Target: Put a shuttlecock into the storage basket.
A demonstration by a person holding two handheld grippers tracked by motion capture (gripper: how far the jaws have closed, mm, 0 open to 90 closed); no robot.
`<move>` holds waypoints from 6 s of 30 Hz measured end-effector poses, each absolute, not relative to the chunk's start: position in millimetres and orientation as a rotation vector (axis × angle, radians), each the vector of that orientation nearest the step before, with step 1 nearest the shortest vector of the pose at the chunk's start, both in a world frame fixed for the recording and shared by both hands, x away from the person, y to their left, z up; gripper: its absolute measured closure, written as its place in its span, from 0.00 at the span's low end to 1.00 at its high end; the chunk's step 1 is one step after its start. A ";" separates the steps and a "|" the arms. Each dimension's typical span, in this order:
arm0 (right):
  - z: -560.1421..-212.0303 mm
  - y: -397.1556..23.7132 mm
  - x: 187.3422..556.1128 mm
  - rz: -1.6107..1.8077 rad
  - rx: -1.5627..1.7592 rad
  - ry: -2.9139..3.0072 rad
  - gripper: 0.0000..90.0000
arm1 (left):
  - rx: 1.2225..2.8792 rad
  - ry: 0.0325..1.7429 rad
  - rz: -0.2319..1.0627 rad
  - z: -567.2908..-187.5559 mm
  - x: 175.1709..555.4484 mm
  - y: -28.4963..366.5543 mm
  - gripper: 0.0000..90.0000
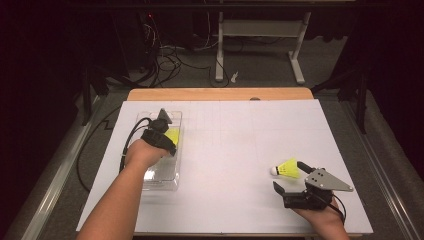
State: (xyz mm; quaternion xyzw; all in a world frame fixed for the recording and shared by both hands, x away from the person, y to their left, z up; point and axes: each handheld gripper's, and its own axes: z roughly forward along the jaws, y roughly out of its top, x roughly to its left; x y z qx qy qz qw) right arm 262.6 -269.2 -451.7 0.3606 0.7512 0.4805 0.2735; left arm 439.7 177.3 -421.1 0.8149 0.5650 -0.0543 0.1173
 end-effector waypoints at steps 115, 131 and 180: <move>-455.4 -279.6 264.1 1.266 1.027 2.001 0.00 | 2.746 1.043 -0.236 -371.5 347.2 69.6 0.01; -458.9 -287.0 268.9 1.254 1.072 1.990 0.00 | 2.731 1.026 -0.244 -371.4 348.2 67.6 0.01; -473.7 -312.3 290.1 1.230 1.177 2.153 0.73 | 2.741 1.020 -0.262 -383.0 343.3 61.1 0.01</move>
